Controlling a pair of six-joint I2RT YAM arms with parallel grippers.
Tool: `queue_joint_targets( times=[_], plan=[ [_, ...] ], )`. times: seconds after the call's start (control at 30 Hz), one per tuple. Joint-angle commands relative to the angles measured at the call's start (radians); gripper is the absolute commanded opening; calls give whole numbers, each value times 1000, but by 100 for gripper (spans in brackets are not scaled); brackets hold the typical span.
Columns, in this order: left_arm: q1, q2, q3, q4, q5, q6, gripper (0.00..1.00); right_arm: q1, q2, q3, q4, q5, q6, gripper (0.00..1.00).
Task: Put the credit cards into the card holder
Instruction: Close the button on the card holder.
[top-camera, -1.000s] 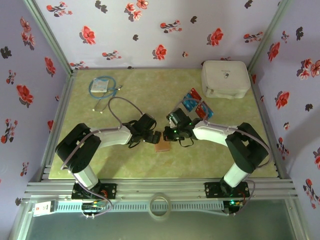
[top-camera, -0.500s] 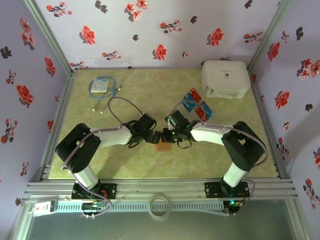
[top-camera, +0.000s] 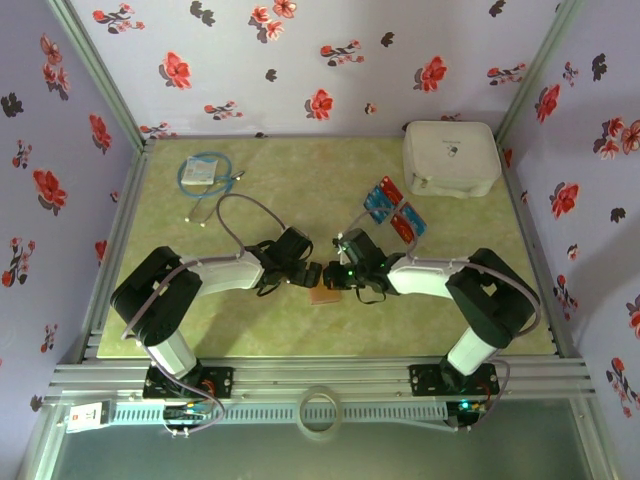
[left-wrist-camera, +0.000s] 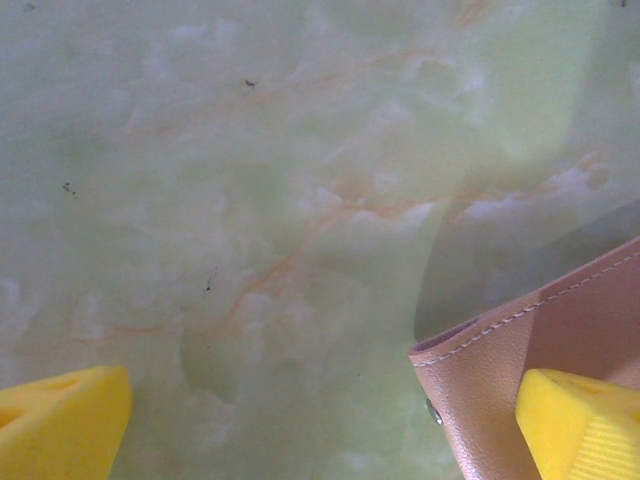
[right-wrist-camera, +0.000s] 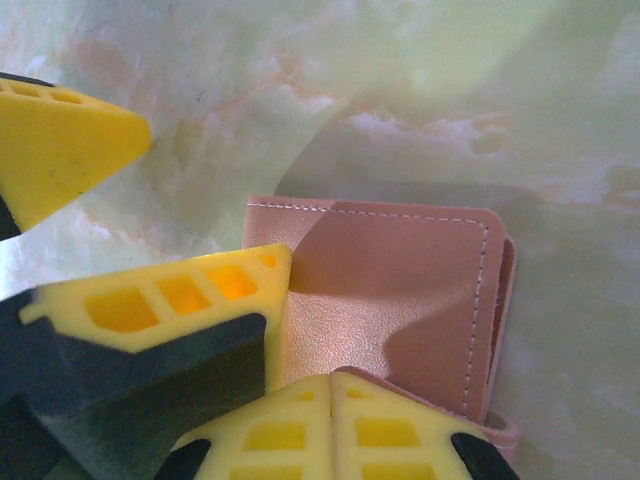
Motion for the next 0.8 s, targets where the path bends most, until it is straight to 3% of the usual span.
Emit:
queue_joint_targets(
  times=[0.0,0.37,0.47,0.7,0.73,0.77],
  plan=[
    [-6,16,-20,-52,-53,0,100,43,33,-86,-68,40,0,0],
    [-3,15,3,-75,-58,-9,100,55,98,-126,41,37,40,0],
    [10,-5,25,-91,-60,-9,100,53,49,-71,-27,40,21,15],
    [136,-138,115,-144,-61,17,100,-1,-67,161,-226,19,-50,62],
    [158,-168,126,-147,-61,26,100,-12,-84,196,-253,9,-58,76],
    [176,-196,132,-147,-61,33,100,-22,-99,225,-274,2,-65,98]
  ],
)
